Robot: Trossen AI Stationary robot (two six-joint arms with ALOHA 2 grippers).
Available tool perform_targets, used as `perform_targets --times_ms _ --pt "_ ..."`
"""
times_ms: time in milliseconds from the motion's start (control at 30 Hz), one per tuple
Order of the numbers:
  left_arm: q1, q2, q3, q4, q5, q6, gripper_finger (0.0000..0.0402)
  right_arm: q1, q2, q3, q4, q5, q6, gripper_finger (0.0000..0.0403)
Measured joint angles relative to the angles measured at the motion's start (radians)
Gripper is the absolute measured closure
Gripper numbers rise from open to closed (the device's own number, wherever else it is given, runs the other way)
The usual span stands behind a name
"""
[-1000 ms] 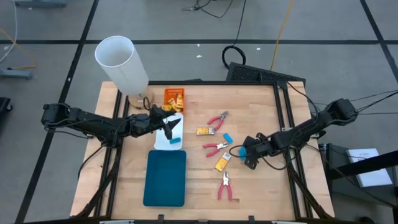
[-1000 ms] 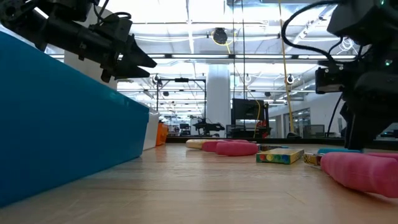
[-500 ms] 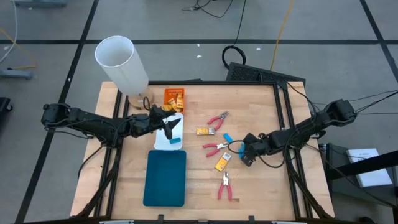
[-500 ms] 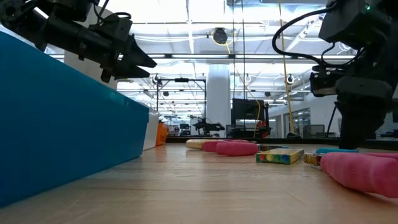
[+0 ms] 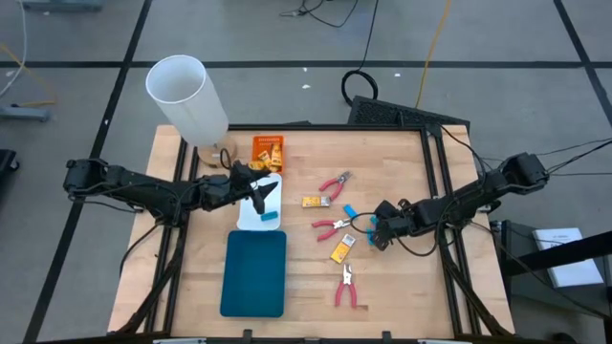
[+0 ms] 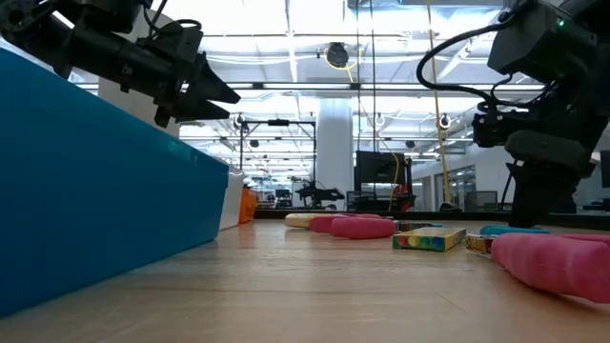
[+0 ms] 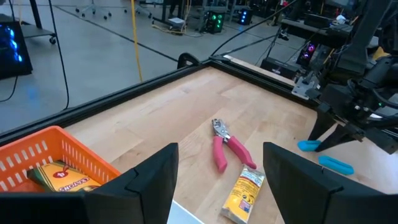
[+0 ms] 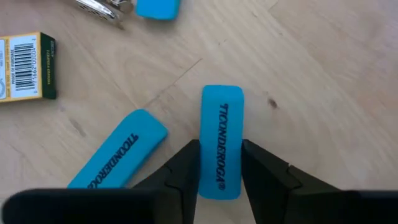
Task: Pick & Place School Supplies
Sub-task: Put the blue eraser into the white bin
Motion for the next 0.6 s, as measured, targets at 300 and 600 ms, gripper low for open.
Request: perform_targets --times_ms 300,600 --pt "0.000 0.000 0.000 0.000 0.000 -0.017 0.0162 0.000 -0.011 0.000 0.021 -0.007 -0.079 0.0331" --pt "0.000 0.000 0.000 0.015 0.014 -0.093 0.0162 -0.003 -0.134 -0.007 0.086 0.068 -0.214 0.0333"
